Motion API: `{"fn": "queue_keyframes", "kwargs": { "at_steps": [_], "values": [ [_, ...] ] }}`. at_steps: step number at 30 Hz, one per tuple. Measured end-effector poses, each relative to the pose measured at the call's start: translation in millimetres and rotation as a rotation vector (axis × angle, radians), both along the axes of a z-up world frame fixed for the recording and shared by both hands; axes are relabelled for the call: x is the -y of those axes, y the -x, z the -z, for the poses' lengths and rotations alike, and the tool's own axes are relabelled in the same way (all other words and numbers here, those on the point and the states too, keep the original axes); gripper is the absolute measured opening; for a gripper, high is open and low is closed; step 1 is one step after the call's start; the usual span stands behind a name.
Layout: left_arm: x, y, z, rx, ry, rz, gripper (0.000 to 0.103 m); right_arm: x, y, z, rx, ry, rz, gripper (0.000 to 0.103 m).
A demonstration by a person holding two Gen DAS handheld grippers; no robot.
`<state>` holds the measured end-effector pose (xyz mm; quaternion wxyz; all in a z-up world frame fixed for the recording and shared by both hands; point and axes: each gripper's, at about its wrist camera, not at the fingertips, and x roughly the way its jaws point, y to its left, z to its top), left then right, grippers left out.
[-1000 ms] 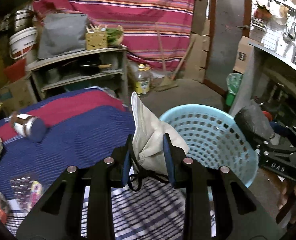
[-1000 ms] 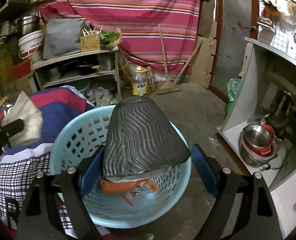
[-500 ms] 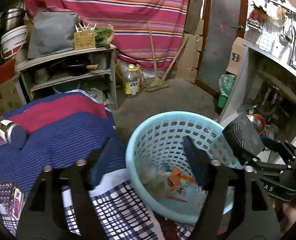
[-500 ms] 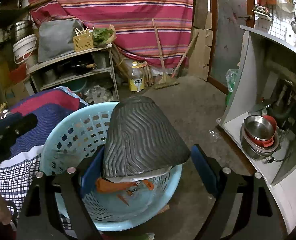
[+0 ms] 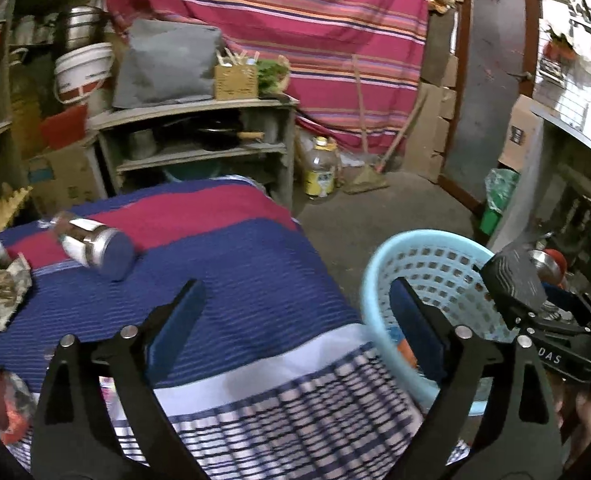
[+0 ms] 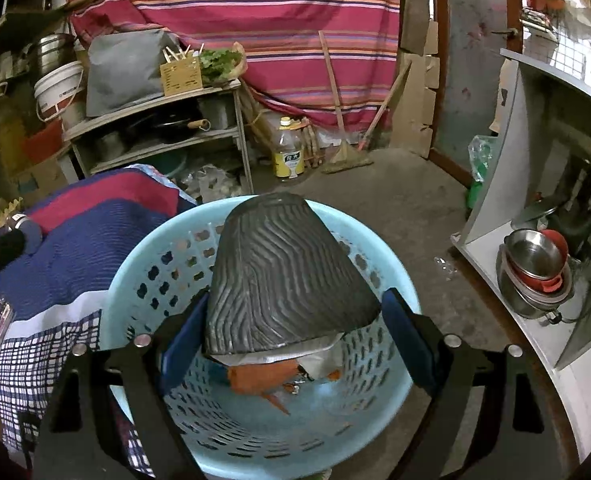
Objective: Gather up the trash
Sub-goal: 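Carry both items over the blue basket and open both grippers, then return to the table and grasp a dark red scouring pad with the left gripper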
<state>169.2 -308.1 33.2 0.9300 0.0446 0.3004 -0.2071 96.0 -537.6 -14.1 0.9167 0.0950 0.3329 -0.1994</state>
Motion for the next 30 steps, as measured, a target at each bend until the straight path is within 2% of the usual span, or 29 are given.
{"fn": "queue_keyframes", "kwargs": {
  "at_steps": [3, 4, 5, 13, 20, 25, 30],
  "values": [
    [-15, 0, -8, 0.038, -0.028, -0.03, 0.094, -1, -6, 0, 0.006, -0.005, 0.016, 0.087],
    [-22, -1, -11, 0.049, -0.034, -0.041, 0.094, -1, -9, 1, 0.003, -0.009, 0.024, 0.094],
    [-26, 0, -13, 0.057, -0.036, -0.048, 0.095, -2, -11, 1, 0.0, -0.009, 0.033, 0.097],
    [-89, -2, -30, 0.103, -0.056, -0.136, 0.097, -29, -25, 1, -0.028, 0.016, 0.046, 0.097],
    [-146, -1, -37, 0.09, -0.028, -0.209, 0.097, -81, -29, -14, 0.0, 0.028, -0.029, 0.097],
    [-184, 8, -39, 0.107, -0.061, -0.259, 0.097, -133, -33, -30, 0.027, 0.051, -0.107, 0.097],
    [-236, 18, -39, 0.102, -0.047, -0.321, 0.097, -192, -38, -41, 0.05, 0.053, -0.205, 0.097]
  ]
}}
